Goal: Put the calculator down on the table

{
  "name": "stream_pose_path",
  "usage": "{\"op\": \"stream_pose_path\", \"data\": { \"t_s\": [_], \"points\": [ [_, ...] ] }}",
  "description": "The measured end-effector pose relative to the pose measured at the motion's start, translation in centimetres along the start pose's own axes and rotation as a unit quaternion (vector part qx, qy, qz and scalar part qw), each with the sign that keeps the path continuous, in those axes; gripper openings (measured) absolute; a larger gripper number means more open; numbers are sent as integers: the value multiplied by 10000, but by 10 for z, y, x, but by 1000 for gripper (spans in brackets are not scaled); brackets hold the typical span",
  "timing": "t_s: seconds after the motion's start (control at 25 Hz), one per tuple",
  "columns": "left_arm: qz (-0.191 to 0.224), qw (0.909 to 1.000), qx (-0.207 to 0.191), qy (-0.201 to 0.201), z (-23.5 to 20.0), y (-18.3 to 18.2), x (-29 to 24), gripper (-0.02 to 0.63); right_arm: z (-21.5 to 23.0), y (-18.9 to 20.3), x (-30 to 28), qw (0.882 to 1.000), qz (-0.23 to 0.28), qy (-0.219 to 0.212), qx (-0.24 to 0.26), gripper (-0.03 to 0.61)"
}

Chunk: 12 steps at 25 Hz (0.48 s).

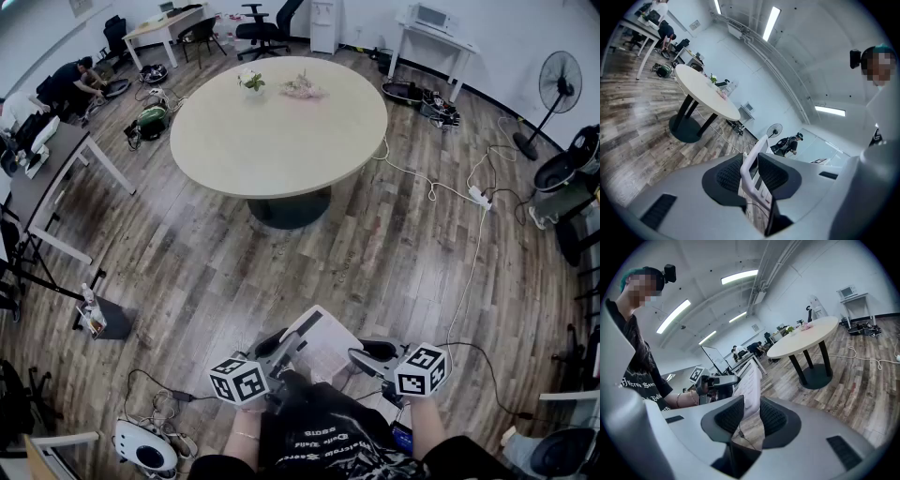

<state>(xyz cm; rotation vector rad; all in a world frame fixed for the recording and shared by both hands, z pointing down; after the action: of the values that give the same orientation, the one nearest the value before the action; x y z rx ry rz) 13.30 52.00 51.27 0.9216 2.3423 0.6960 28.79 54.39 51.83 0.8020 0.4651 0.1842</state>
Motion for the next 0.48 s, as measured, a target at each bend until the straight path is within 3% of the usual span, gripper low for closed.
{"op": "stream_pose_path", "data": {
  "t_s": [0.16,0.48],
  "points": [
    [-118,9998,-139,-44,2,6,6,112,-5,12,2,9999,43,-29,-146,114],
    [-129,9999,-31,-92,-9,6,13,110,-7,15,-9,9998,-91,-84,-134,118]
  ]
}}
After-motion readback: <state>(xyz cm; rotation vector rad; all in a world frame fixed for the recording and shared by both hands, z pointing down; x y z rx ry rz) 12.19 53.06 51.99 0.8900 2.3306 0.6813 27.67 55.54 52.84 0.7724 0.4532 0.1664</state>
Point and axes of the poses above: the fingertips, and each gripper's own axes: x backward along the fingers, z to its right, y out of its underside, the point moved 2 cm from there along x, backward along the fingers, and after that the axes turned 4 degrees about z, right-handed, at the moved point
